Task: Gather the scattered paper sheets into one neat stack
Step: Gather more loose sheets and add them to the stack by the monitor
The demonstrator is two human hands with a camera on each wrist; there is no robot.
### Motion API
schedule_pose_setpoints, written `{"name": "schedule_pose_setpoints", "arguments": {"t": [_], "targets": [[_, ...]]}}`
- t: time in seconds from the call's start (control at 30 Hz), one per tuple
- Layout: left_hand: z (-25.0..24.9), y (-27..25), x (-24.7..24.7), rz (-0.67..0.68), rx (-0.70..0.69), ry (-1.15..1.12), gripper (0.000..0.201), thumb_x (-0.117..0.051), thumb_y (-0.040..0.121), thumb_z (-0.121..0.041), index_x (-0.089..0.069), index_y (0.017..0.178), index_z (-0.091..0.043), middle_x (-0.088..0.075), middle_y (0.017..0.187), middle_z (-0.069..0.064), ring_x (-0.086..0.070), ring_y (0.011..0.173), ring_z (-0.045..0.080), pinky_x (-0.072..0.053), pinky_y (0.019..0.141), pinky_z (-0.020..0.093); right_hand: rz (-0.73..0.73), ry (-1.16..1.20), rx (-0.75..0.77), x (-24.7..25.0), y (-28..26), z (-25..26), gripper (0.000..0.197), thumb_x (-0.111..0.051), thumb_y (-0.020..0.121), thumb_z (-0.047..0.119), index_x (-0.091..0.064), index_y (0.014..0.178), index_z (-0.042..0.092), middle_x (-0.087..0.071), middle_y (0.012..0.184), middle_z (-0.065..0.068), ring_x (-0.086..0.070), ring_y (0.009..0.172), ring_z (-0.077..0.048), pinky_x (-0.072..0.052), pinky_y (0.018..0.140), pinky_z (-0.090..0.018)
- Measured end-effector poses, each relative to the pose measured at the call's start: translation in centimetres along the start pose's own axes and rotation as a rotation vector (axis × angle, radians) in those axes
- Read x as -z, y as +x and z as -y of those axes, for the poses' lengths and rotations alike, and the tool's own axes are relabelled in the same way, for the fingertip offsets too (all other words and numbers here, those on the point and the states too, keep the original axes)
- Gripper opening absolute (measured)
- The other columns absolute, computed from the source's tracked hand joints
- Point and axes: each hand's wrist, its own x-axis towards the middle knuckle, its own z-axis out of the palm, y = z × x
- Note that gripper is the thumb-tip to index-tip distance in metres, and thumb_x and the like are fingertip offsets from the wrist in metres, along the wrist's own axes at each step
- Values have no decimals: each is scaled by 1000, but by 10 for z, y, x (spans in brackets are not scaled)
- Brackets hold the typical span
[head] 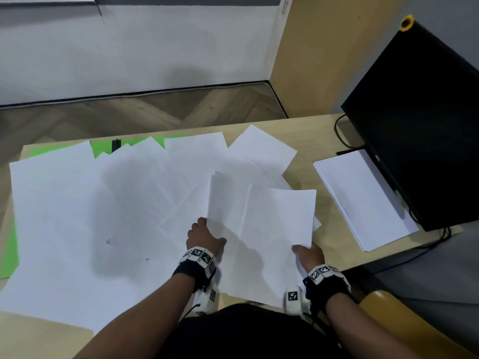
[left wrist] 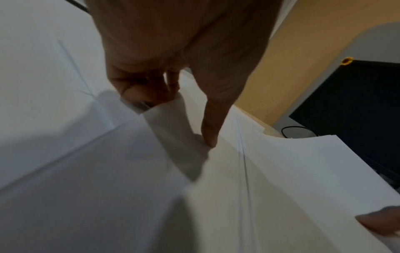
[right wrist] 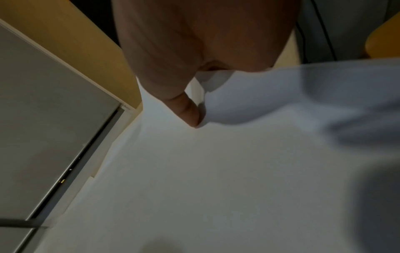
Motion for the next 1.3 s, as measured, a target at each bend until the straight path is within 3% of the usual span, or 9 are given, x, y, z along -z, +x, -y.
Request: {"name": "schedule_pose_setpoints", "arguments": {"t": [0.13,0.27,0.43,0.57,0.77,0.83,0.93,1.07,1.3], "targets": [[-9,-6,-7,-47,-69,39,32,-48,92,-20,-52,123,-15,-61,116,9,-51,109,31,-45,88,40,39,24,28,-10,6,7,22,-69,78,-3,-68,99,2,-70,100,-12,-61,84,-21,-45,73,-24],[-24,-14,-10,3,-58,-201,26,-37,96,-10,-52,118,-11,-65,108,17,-58,89,31,-44,75,33,108,-119,79,-18,11,19,40,-64,76,4,-59,115,5,-69,106,-10,-61,89,-23,-43,77,-24],[-37,-16,-3,33,11,-318,33,-46,99,-33,-48,124,-11,-60,106,8,-51,87,24,-37,77,28,255,-323,160,-34,9,34,46,-61,81,11,-53,126,12,-65,118,-7,-57,95,-21,-39,81,-21],[-43,-12,-6,30,8,-316,36,-54,92,-15,-44,126,-8,-63,114,15,-53,84,25,-40,75,29,291,-402,179,-42,14,35,48,-62,82,15,-49,128,14,-64,118,-7,-60,99,-24,-39,79,-20],[-60,-14,19,25,-151,-530,13,-49,75,-20,-51,88,-19,-63,80,4,-56,73,23,-42,63,29,55,-50,196,-27,36,42,53,-69,60,17,-57,111,25,-68,98,3,-64,83,-20,-52,76,-31],[-70,-13,37,50,-187,-648,17,-53,59,-17,-52,76,-13,-61,69,4,-55,70,23,-44,63,32,121,185,194,-24,45,48,49,-66,52,13,-60,97,30,-69,83,8,-63,77,-23,-53,72,-36],[-88,-16,61,70,-235,-782,27,-55,53,-11,-56,79,-4,-61,65,5,-56,65,23,-46,59,34,238,354,251,-19,25,86,24,-63,47,5,-59,66,19,-53,61,3,-45,67,-18,-37,60,-33],[-113,-23,95,-30,-358,-871,21,-61,58,-12,-67,78,-15,-69,72,0,-61,68,19,-50,63,34,163,558,486,-10,-19,147,20,-59,62,-2,-60,80,7,-53,67,-2,-46,56,-11,-40,52,-22],[-122,-32,141,-152,-552,-886,23,-71,51,-21,-60,70,-13,-60,74,10,-51,67,17,-44,62,32,91,624,760,-5,-58,183,23,-64,67,5,-66,89,10,-69,84,-4,-66,79,-19,-53,72,-29]]}}
